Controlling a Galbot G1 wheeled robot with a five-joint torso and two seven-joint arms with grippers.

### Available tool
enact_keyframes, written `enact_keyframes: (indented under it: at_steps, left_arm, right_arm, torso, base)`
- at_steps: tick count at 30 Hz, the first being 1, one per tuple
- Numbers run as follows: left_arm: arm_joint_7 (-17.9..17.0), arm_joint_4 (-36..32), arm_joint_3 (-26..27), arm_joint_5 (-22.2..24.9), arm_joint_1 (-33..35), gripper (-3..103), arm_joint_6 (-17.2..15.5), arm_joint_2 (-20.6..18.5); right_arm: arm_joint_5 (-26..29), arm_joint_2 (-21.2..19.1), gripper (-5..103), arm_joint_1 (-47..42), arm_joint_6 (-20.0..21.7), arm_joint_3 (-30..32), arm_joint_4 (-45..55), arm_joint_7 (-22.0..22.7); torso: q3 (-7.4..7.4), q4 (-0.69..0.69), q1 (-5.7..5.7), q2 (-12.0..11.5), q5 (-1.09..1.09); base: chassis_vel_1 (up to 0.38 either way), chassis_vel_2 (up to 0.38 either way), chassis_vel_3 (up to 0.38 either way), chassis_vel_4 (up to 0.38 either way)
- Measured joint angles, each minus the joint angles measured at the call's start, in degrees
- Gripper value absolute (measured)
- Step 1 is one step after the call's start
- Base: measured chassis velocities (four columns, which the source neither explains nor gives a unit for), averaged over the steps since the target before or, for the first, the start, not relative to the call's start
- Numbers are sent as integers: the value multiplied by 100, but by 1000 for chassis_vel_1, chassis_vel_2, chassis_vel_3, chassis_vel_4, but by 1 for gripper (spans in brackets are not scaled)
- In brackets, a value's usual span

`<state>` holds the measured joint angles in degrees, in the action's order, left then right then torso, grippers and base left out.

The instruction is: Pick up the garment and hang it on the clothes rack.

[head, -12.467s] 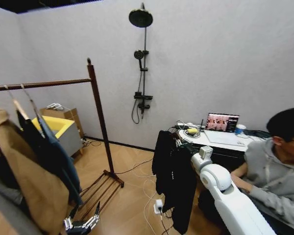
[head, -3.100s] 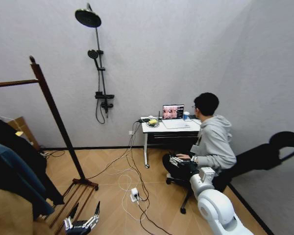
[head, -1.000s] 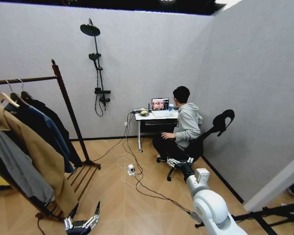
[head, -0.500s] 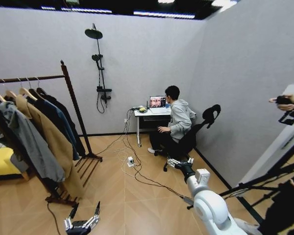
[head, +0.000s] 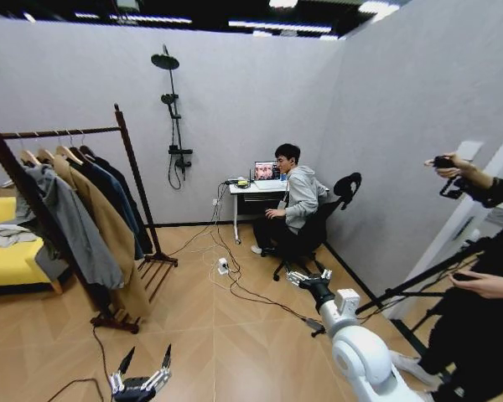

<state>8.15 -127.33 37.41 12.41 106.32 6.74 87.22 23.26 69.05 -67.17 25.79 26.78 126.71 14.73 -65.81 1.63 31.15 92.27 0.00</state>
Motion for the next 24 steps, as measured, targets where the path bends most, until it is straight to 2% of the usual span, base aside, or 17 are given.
enact_keyframes:
  at_steps: [2, 4, 7, 9, 11, 14, 24]
  left_arm:
    - [0, 0, 0, 0, 0, 100, 0, 0]
    - [0, 0, 1, 0, 0, 100, 0, 0]
    - [0, 0, 0, 0, 0, 100, 0, 0]
    - [0, 0, 0, 0, 0, 100, 0, 0]
    - [0, 0, 0, 0, 0, 100, 0, 0]
    - [0, 0, 0, 0, 0, 100, 0, 0]
    - [0, 0, 0, 0, 0, 100, 0, 0]
  right_arm:
    - [0, 0, 100, -6, 0, 0, 1, 0]
    - [0, 0, 100, -10, 0, -5, 5, -1]
    - [-2, 0, 100, -12, 0, -11, 2, -6]
    - [-5, 3, 100, -12, -12, -17, -7, -19]
    - [-66, 9, 100, -16, -117, -29, -55, -94]
    - [-74, 10, 100, -26, -174, -27, -59, -194]
    - [186, 0, 100, -38, -132, 31, -18, -454]
  torso:
    - [0, 0, -2, 1, 4]
    - [0, -2, 0, 0, -3]
    - [1, 0, -2, 1, 3]
    - [1, -1, -2, 1, -3]
    - [1, 0, -4, 2, 3]
    - [2, 0, -4, 3, -2]
    - [-1, -2, 4, -2, 0]
  base:
    - [198, -200, -196, 184]
    - [170, -190, -190, 217]
    - [188, -168, -173, 170]
    - [163, -153, -157, 164]
    - [115, -119, -130, 81]
    - [75, -81, -79, 52]
    - [-6, 34, 18, -7]
